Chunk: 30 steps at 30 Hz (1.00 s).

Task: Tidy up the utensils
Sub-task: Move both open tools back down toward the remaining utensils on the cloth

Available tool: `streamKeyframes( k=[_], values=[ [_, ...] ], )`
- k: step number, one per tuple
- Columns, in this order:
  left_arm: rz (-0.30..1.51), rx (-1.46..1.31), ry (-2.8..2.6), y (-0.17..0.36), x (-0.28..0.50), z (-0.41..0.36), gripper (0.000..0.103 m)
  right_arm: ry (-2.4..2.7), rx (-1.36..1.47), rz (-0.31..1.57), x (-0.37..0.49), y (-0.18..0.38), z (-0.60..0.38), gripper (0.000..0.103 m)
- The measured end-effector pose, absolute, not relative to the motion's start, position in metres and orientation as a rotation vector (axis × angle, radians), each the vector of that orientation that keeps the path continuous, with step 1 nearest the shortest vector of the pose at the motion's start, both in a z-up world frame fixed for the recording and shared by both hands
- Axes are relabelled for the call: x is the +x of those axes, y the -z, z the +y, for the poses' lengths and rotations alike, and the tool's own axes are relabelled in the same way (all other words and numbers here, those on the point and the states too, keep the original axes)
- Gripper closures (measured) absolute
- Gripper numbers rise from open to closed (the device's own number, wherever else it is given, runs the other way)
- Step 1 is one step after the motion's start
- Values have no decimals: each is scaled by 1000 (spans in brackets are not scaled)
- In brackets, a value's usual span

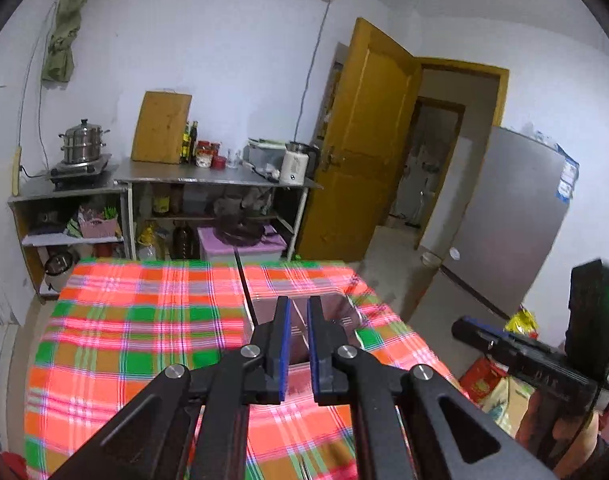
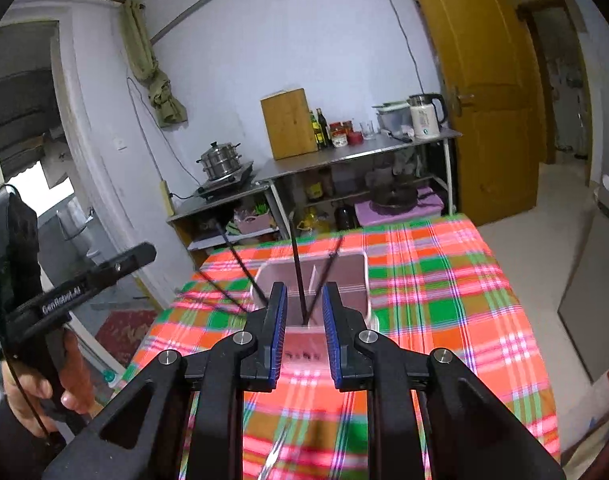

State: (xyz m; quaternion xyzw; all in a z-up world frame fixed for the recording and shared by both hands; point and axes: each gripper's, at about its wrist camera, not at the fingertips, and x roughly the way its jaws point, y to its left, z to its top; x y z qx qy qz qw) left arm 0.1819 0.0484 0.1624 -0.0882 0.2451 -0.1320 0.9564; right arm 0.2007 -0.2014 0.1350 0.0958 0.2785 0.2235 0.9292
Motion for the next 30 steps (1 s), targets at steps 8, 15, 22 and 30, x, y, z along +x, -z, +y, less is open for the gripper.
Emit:
streamKeyframes(
  k=[8,15,22,30],
  values=[
    [607,-160,293,-95,124,35,96,-450,234,649,153,-97,-223,84],
    [710,-196,290,-40,96,38,96,-475,213,717,123,-62,-216,84],
    [797,-222,290,-2,90,40,96,-480,200,807,112,-22,-209,84],
    [888,-232,310,30,111,25,83,-462,219,839,118,-10,-216,84]
  ],
)
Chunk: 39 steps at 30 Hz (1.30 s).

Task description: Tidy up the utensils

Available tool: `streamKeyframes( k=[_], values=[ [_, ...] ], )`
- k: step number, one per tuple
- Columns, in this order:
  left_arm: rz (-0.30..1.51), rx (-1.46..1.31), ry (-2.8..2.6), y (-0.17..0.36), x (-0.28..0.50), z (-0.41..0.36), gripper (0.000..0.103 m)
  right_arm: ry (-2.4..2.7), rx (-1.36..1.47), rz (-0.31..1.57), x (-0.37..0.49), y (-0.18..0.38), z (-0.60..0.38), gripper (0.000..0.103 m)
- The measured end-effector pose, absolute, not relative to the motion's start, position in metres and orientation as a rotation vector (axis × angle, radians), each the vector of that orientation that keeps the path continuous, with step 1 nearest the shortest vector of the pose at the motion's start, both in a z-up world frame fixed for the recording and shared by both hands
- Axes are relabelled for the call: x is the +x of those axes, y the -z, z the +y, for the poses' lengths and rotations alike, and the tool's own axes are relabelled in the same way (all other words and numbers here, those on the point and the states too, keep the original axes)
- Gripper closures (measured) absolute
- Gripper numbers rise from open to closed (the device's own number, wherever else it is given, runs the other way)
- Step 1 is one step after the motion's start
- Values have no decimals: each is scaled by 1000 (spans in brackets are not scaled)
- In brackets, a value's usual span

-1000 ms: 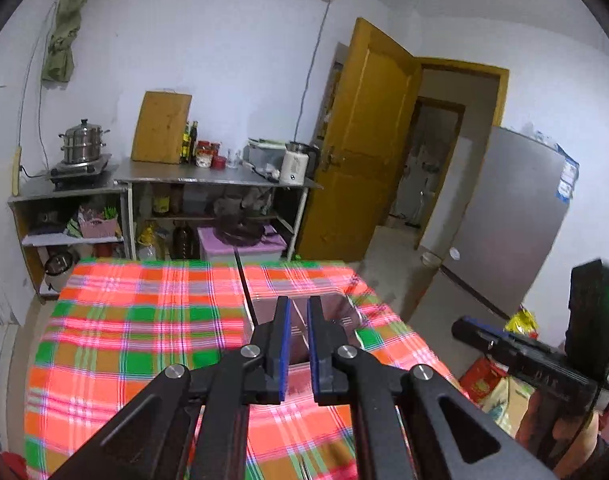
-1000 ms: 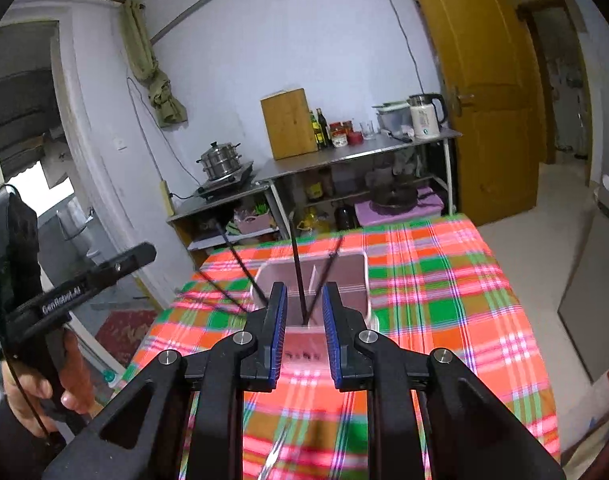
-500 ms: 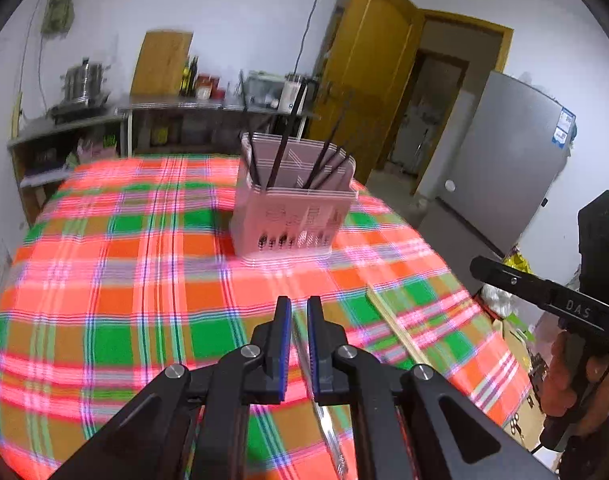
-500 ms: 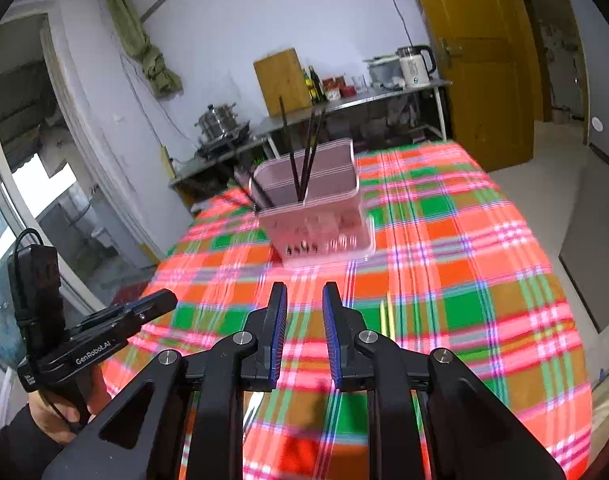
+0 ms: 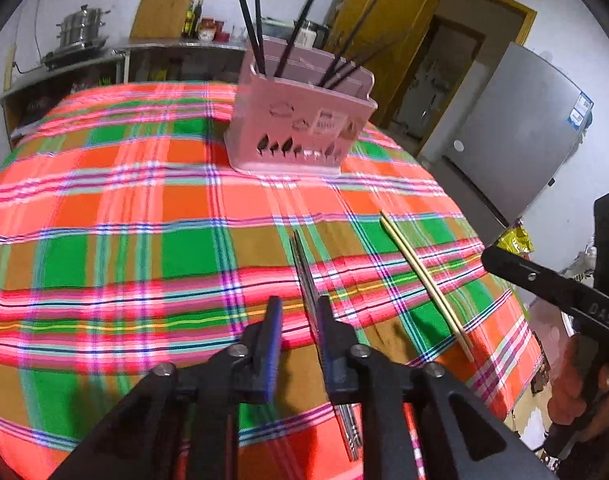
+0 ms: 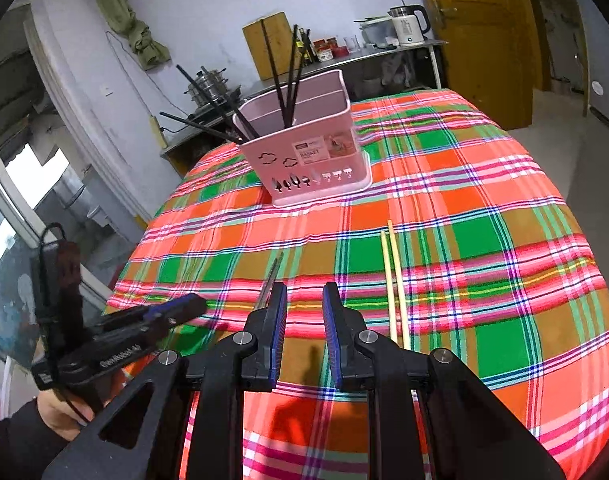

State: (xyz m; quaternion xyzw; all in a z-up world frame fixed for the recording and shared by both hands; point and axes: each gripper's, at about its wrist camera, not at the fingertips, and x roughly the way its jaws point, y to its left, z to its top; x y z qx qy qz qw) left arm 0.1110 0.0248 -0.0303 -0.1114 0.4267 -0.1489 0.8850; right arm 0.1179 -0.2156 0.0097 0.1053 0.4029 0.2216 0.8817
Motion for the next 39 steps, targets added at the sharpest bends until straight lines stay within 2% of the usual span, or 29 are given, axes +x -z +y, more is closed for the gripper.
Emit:
streamKeyframes(
  k=[8,17,20,22,26,39],
  values=[
    [965,-226,288,59,132,9,82,-449,224,861,126,-3,-219,84],
    [958,-148,249,60,132,-2,81,-460,224,875,128,2,-211,84],
    [961,-71,211,60,131,-9,89,-466,220,880,128,3,-207,84],
    [965,-65,196,60,131,-8,90,-467,218,884,128,4,-206,84],
    [970,-87,164,60,130,6,97,-479,217,894,129,6,-201,84],
    [969,-273,2,62,126,78,97,-539,172,984,156,38,-146,84]
  ],
)
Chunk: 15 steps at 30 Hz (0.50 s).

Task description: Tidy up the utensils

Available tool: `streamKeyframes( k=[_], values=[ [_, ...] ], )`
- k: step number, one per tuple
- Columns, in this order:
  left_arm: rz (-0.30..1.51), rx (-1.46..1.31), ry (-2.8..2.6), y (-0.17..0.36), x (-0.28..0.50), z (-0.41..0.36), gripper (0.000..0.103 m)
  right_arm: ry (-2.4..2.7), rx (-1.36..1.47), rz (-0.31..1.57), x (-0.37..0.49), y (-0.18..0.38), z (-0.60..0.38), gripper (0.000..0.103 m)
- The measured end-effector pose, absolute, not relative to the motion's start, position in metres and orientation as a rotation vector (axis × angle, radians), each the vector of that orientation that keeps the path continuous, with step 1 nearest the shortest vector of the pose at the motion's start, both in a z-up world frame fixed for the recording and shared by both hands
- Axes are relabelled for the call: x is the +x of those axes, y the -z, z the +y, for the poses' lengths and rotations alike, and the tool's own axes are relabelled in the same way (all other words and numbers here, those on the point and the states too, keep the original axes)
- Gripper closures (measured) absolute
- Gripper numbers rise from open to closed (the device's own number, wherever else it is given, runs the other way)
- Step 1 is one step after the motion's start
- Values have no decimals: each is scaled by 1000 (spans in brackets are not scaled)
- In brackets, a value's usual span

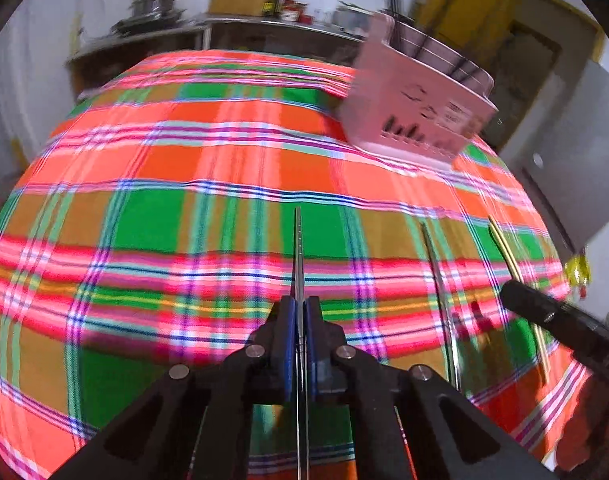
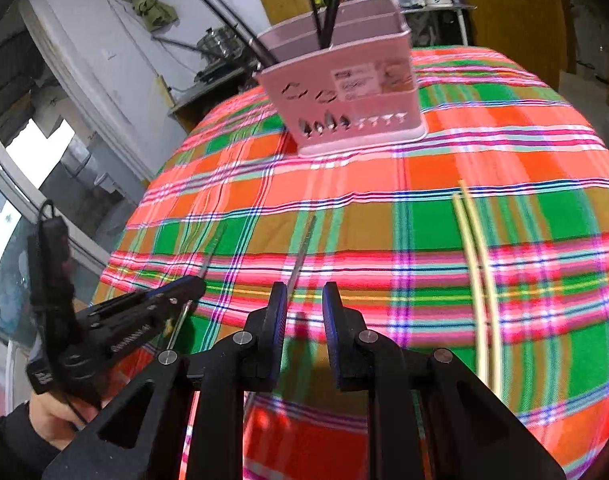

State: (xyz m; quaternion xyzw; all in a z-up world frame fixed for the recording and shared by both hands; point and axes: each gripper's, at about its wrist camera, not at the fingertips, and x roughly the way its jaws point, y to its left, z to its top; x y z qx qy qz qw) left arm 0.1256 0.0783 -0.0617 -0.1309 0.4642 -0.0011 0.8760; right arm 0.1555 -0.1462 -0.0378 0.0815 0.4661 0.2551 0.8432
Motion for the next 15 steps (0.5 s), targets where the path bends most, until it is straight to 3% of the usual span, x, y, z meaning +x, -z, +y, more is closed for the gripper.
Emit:
streamKeyframes(
  k=[15],
  values=[
    [1029,-238,97,61,159,83,97,-489,88,1071,190,61,-106,84]
  ],
)
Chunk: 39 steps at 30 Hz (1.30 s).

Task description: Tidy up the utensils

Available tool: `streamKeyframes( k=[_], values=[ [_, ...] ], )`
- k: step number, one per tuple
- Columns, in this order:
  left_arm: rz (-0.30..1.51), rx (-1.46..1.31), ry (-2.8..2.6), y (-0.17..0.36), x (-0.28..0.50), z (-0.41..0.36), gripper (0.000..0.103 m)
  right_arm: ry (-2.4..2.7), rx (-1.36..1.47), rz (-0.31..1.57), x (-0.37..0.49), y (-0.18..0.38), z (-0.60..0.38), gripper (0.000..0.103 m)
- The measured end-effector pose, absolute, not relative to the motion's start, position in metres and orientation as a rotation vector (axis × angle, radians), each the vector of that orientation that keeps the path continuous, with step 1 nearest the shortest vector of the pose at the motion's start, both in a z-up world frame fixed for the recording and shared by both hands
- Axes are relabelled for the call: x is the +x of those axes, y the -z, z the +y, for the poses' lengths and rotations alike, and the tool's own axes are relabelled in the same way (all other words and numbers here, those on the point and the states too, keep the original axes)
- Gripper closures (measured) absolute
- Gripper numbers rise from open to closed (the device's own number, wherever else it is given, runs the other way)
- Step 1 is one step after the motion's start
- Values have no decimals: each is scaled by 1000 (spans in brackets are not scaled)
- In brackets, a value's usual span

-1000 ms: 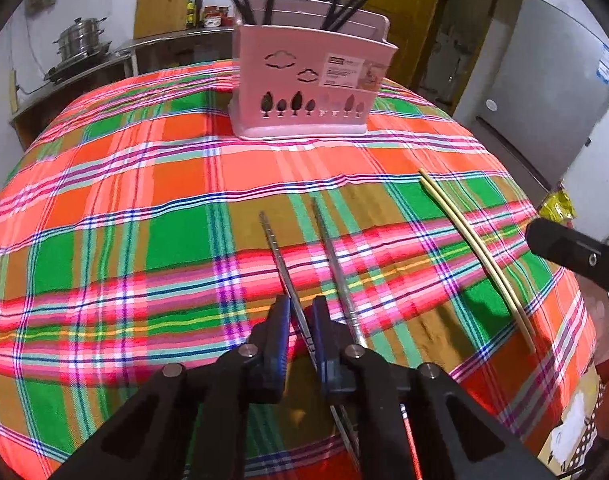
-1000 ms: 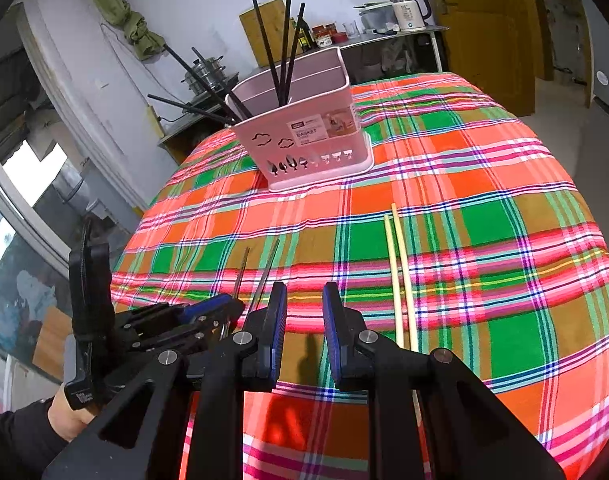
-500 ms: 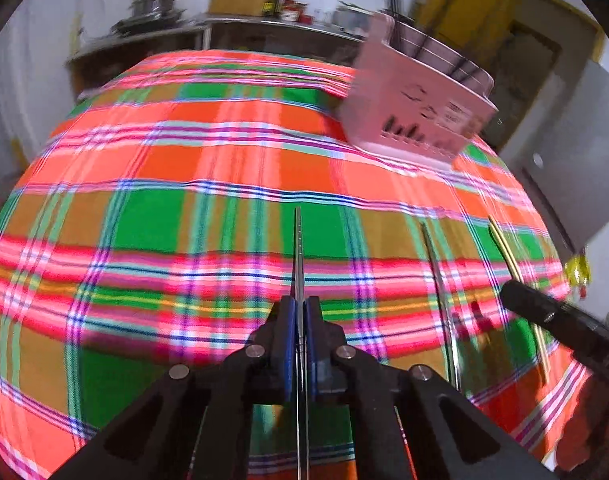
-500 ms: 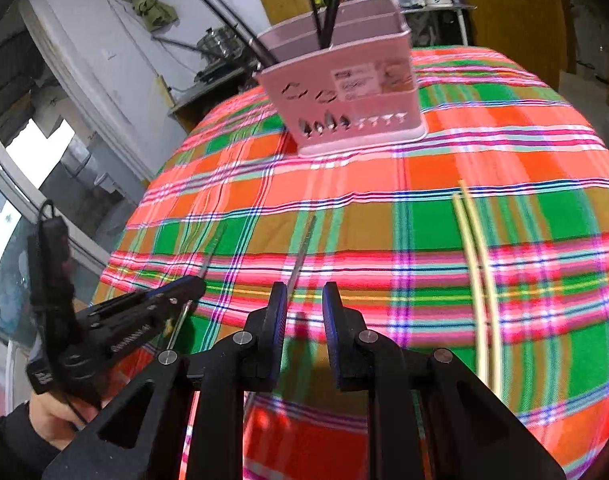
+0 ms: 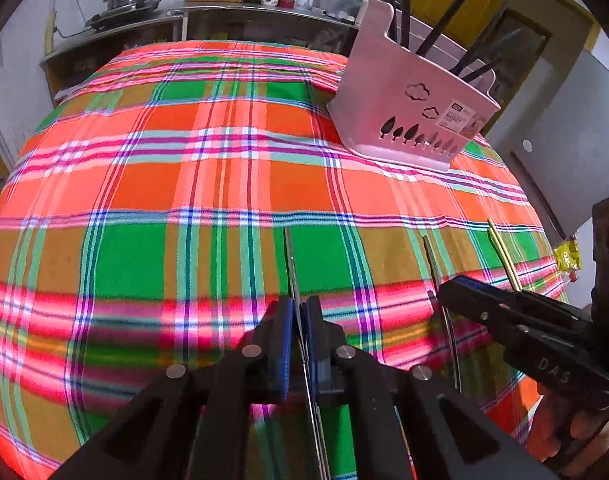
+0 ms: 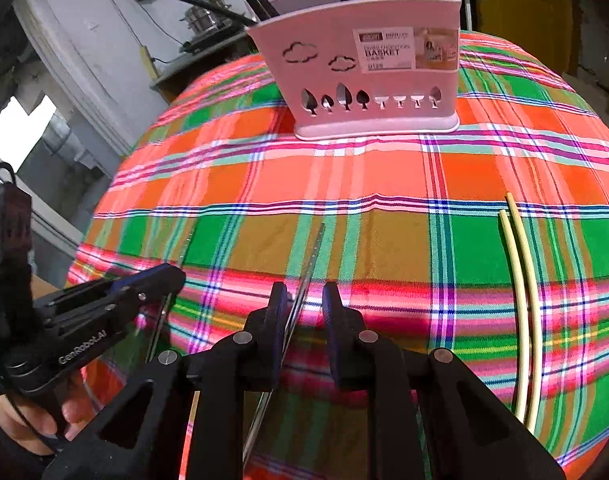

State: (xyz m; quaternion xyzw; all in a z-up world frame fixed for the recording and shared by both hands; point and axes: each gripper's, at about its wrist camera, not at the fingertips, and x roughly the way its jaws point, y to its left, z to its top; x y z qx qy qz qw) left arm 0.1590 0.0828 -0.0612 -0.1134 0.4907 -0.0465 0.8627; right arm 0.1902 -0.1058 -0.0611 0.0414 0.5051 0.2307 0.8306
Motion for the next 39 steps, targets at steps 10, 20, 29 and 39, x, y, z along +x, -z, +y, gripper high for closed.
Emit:
streamKeyframes(
  k=[10,20,29,39],
  values=[
    [1060,-104,95,60,172,69,97,-427,-60,1082,195,60,-82,86],
    [1052,-193,120,55,175,78,98,-465,11,1083,201,51,-97,99],
    [948,-187,163,4,165,72,98,-489,60,987,198,2,-116,99],
    [826,-172,202,-61,148,70,98,-508,80,859,184,-54,-127,99]
  ],
)
